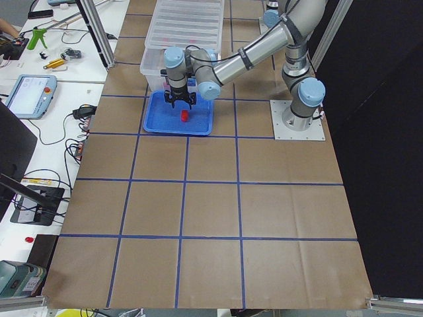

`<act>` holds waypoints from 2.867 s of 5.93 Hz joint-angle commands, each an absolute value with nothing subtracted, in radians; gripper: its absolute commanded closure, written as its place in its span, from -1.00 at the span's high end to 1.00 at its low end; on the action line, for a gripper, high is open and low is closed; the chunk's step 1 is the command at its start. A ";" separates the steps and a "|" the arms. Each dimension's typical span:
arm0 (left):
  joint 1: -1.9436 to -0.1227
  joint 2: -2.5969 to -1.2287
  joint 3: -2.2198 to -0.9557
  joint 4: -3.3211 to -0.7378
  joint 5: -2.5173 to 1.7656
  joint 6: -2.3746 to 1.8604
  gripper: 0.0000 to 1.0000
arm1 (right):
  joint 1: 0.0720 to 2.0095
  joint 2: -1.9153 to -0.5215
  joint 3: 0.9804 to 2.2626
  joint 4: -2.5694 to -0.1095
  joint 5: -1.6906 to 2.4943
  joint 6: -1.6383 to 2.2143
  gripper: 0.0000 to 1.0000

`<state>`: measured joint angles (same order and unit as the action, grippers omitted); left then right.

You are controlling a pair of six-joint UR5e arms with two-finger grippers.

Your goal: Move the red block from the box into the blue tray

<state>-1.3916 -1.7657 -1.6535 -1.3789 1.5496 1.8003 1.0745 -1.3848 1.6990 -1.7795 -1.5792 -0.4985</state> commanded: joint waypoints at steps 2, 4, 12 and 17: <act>-1.520 -1.659 -1.499 -1.653 1.575 1.668 0.78 | 1.175 -1.402 1.710 -1.781 -1.577 -0.439 1.00; -1.568 -1.646 -1.503 -1.641 1.571 1.312 0.81 | 1.209 -1.404 1.710 -1.778 -1.548 -0.407 1.00; -1.552 -1.530 -1.511 -1.692 1.608 -0.028 0.98 | 1.307 -1.452 1.695 -1.773 -1.469 -0.328 1.00; -1.552 -1.532 -1.513 -1.681 1.588 -0.035 0.98 | 1.535 -1.502 1.458 -1.520 -1.563 0.050 1.00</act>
